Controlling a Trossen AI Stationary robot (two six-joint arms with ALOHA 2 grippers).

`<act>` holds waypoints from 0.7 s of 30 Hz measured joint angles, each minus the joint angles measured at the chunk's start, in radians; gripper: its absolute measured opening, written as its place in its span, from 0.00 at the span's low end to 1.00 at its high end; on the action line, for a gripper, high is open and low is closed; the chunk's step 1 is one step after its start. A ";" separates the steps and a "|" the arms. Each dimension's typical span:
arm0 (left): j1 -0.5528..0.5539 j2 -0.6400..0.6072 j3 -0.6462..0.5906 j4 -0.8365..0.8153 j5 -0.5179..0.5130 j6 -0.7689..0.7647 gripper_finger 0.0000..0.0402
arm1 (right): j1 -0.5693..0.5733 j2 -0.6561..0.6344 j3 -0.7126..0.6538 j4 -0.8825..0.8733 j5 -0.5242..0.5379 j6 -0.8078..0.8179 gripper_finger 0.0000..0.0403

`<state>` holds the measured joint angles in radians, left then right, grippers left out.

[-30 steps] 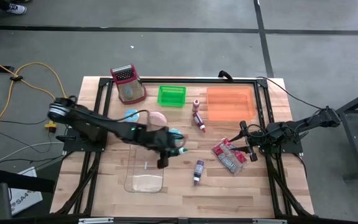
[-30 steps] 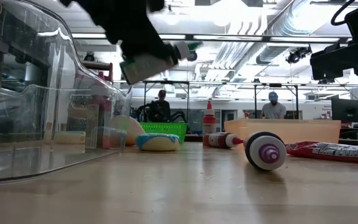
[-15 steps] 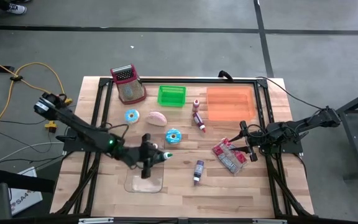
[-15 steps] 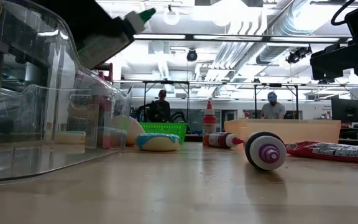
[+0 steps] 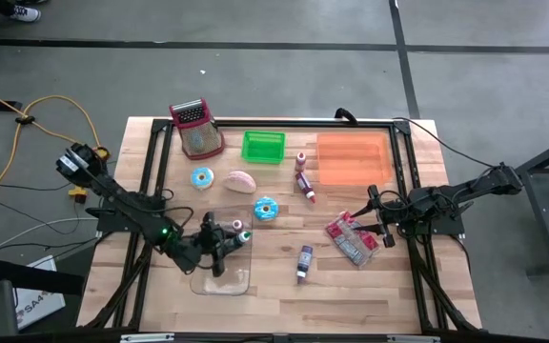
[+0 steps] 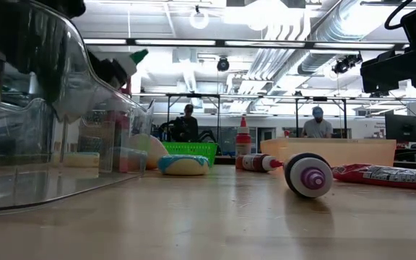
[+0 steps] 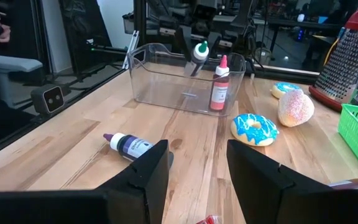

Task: Pick & Place Food Item
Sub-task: Put the green food coloring bottle into the transparent bin

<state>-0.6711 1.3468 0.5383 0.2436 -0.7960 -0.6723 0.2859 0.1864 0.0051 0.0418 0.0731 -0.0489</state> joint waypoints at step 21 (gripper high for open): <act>-0.054 0.125 -0.006 0.034 -0.187 -0.149 0.34 | 0.000 0.000 0.000 0.000 0.001 0.000 0.38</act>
<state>-0.7250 1.4715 0.5327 0.2774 -0.9830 -0.8210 0.2859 0.1864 0.0051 0.0414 0.0737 -0.0486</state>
